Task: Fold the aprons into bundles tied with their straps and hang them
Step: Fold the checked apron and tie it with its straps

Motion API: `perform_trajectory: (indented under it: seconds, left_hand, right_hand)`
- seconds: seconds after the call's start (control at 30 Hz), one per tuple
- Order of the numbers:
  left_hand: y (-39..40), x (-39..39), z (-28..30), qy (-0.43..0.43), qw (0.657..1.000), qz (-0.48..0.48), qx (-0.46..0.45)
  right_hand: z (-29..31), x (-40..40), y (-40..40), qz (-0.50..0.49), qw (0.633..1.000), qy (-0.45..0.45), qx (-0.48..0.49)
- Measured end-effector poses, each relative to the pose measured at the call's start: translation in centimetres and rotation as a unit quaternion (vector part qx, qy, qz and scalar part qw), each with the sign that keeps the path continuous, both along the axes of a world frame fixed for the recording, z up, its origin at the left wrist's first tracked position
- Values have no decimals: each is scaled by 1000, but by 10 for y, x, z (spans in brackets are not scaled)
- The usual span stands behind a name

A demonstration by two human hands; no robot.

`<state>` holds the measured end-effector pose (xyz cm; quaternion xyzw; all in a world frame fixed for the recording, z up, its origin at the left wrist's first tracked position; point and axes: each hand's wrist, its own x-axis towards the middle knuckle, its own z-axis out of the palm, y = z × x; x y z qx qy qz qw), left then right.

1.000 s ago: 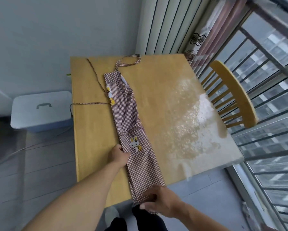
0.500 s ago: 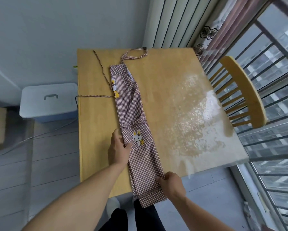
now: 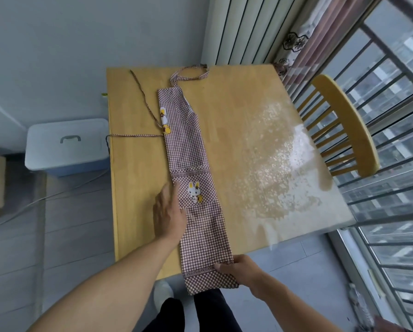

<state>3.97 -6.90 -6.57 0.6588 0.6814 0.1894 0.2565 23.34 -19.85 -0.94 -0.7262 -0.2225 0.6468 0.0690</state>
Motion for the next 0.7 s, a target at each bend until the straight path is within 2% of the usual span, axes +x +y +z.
perform_trajectory:
  seconds: [0.03,0.07,0.13,0.17,0.23,0.27,0.33,0.37,0.47,0.53,0.6,0.67,0.7]
  left_hand:
    - [-1,0,8,5,997,-79,24]
    - [-4,3,16,-25,989,-146,-8]
    - [-12,6,37,-52,949,-245,-192]
    - [-15,6,47,-77,925,-259,-267]
    - [-20,3,58,-162,897,-226,-345]
    - [-20,2,65,-194,891,-209,-353]
    - [-22,-1,73,-246,881,-153,-374]
    - [-25,-3,77,-288,865,-113,-396]
    - [-27,-9,87,-473,737,9,-483]
    - [-25,-15,91,-559,678,50,-475]
    - [-22,-20,98,-581,660,48,-474]
    - [-17,-23,102,-579,662,40,-474]
    - [-13,-25,101,-565,674,32,-474]
  right_hand:
    - [7,1,4,-25,999,37,12]
    - [12,3,9,-56,996,71,28]
    - [30,6,26,-116,986,97,73]
    - [41,7,37,-137,982,89,99]
    - [60,7,57,-152,974,97,137]
    - [70,7,69,-152,969,119,153]
    - [83,6,88,-144,959,187,157]
    - [89,5,95,-132,953,228,153]
    - [102,3,111,-120,931,314,142]
    - [106,0,121,-114,939,296,136]
    - [105,-4,130,-86,959,236,134]
    - [107,-10,138,-52,969,209,124]
    - [110,-14,144,-44,970,207,121]
